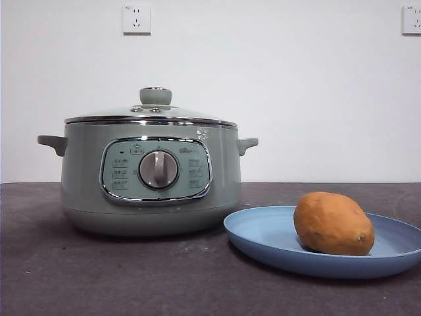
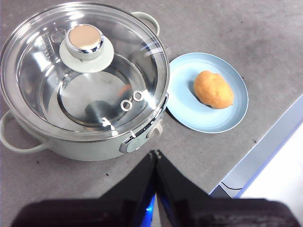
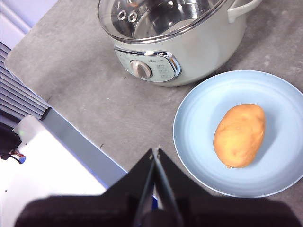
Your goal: Take the potato out from the steamer,put the potato on the plate,close the lid
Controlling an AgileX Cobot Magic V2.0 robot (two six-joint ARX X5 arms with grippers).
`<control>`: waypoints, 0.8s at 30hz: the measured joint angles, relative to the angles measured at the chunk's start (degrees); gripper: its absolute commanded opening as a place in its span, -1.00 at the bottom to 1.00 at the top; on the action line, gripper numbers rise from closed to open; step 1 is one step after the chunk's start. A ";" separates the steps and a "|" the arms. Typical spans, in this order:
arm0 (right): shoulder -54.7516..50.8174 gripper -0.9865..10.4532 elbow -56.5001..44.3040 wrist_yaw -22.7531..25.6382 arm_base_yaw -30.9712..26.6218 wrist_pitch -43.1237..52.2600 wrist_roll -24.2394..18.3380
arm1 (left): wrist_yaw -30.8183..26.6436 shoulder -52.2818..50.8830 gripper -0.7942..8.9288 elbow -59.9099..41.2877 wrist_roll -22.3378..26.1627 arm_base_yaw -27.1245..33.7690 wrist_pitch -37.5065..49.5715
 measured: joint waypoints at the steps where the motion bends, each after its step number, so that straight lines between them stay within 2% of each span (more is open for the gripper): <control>1: 0.00 -0.83 0.00 0.00 0.00 0.00 0.00 | 0.00 0.02 -0.84 0.00 0.00 0.00 -0.02; 17: 0.00 -0.83 0.00 0.02 0.00 0.00 0.00 | -0.50 0.02 -0.84 0.00 0.39 0.00 0.50; 21: 0.00 -0.83 0.00 0.02 0.00 0.00 0.00 | -4.26 -1.18 -0.84 0.00 1.79 2.58 8.74; 24: 0.00 -0.83 0.02 0.02 0.00 -0.02 0.00 | -4.37 -4.22 -0.84 -0.20 2.89 6.82 15.87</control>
